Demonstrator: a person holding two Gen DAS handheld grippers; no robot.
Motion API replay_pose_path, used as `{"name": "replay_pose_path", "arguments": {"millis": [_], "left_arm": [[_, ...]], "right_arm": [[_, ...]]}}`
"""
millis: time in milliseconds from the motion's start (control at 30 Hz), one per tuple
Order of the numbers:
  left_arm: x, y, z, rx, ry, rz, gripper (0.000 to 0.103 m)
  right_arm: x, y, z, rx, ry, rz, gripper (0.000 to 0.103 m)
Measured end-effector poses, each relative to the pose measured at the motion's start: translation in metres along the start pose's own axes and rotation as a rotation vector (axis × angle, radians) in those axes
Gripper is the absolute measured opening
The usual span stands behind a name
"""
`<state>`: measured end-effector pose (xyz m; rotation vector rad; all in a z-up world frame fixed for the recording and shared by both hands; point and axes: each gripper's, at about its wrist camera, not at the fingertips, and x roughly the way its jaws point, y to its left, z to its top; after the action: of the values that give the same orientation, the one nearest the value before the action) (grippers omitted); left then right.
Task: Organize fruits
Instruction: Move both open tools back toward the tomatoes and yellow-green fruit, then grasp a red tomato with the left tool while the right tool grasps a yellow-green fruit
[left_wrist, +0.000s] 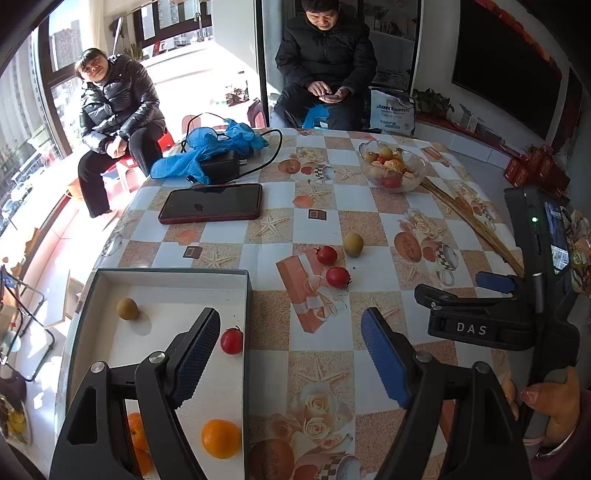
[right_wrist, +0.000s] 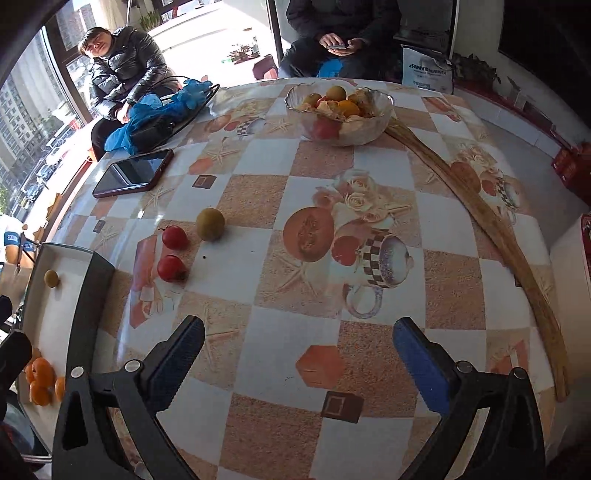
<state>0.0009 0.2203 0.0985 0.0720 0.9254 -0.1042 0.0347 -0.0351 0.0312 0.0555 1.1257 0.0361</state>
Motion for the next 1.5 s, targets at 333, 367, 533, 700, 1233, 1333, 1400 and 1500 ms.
{"name": "replay_pose_path", "arguments": {"millis": [333, 367, 533, 700, 1233, 1333, 1400, 1500], "left_arm": [[0.104, -0.042, 0.018, -0.017, 0.12, 0.043, 0.076], [0.111, -0.043, 0.018, -0.024, 0.132, 0.046, 0.073], [0.121, -0.041, 0.017, -0.044, 0.123, 0.047, 0.027], [0.101, -0.032, -0.007, -0.061, 0.09, 0.061, 0.027], [0.058, -0.021, -0.066, -0.09, 0.026, 0.051, 0.028], [0.057, -0.022, -0.068, -0.089, 0.017, 0.053, 0.028], [0.056, -0.023, -0.07, -0.084, 0.012, 0.054, 0.028], [0.049, -0.025, -0.078, -0.08, 0.012, 0.031, 0.028]], "right_arm": [[0.009, -0.048, -0.033, -0.009, -0.029, -0.041, 0.103], [0.008, -0.052, -0.034, -0.001, -0.034, -0.035, 0.103], [0.005, -0.059, -0.02, 0.023, -0.064, -0.012, 0.103], [0.015, -0.036, 0.0, 0.019, -0.068, 0.052, 0.103], [0.071, 0.067, 0.047, -0.208, -0.132, 0.03, 0.068], [0.067, 0.07, 0.047, -0.212, -0.141, 0.049, 0.029], [0.061, 0.064, 0.041, -0.191, -0.145, 0.064, 0.029], [0.046, 0.049, 0.021, -0.179, -0.142, 0.075, 0.029]]}}
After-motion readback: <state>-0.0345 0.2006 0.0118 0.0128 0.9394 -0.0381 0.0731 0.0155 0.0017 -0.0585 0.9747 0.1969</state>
